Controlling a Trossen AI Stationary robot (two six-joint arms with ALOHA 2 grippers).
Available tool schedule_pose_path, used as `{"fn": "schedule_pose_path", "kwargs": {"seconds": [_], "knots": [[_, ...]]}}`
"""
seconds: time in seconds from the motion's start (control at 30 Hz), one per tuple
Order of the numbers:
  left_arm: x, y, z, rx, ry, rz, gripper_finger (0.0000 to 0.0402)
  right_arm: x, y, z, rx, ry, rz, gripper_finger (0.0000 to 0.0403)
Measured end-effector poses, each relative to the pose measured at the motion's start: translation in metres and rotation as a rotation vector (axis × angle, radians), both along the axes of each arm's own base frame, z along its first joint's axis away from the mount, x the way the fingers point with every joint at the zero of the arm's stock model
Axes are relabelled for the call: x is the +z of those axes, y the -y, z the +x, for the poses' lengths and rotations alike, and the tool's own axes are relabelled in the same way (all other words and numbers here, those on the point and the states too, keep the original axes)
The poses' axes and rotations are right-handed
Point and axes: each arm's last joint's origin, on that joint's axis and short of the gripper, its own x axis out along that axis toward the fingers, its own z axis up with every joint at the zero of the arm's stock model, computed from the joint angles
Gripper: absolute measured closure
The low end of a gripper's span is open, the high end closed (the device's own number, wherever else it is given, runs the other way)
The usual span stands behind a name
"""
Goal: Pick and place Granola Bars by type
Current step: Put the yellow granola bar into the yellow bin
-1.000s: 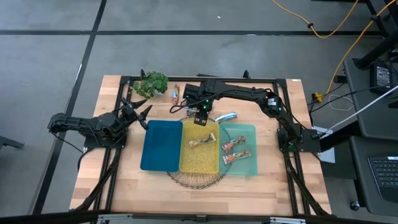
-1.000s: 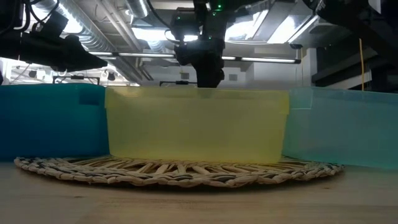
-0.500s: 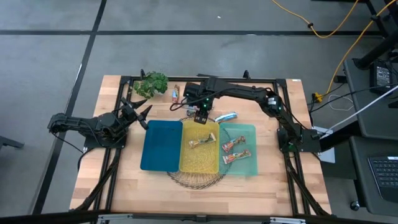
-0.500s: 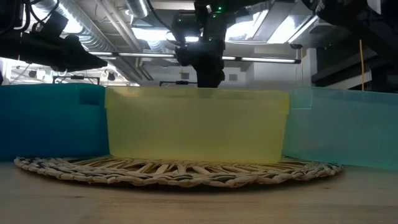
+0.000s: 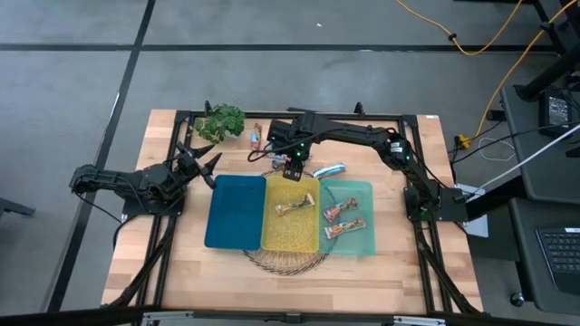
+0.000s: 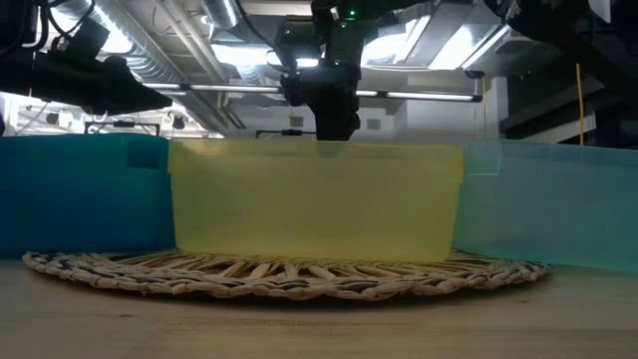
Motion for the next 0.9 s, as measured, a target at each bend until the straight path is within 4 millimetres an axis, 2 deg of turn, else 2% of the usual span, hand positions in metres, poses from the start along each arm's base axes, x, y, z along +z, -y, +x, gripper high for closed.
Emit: {"fn": "schedule_pose_path", "kwargs": {"seconds": [0.17,0.57,0.73,0.9], "knots": [[0.0,0.0,0.0,0.0,0.0,0.0,0.0233,0.004,0.006,-0.005,-0.014,-0.006,0.004,0.0199],[0.0,0.0,0.0,0.0,0.0,0.0,0.0233,0.077,0.075,-0.058,-0.116,0.163,-0.189,0.0199],[0.0,0.0,0.0,0.0,0.0,0.0,0.0233,0.08,0.108,-0.069,-0.023,0.215,-0.242,0.0199],[0.0,0.0,0.0,0.0,0.0,0.0,0.0233,0.077,0.137,-0.071,0.144,0.367,-0.225,0.0199]]}}
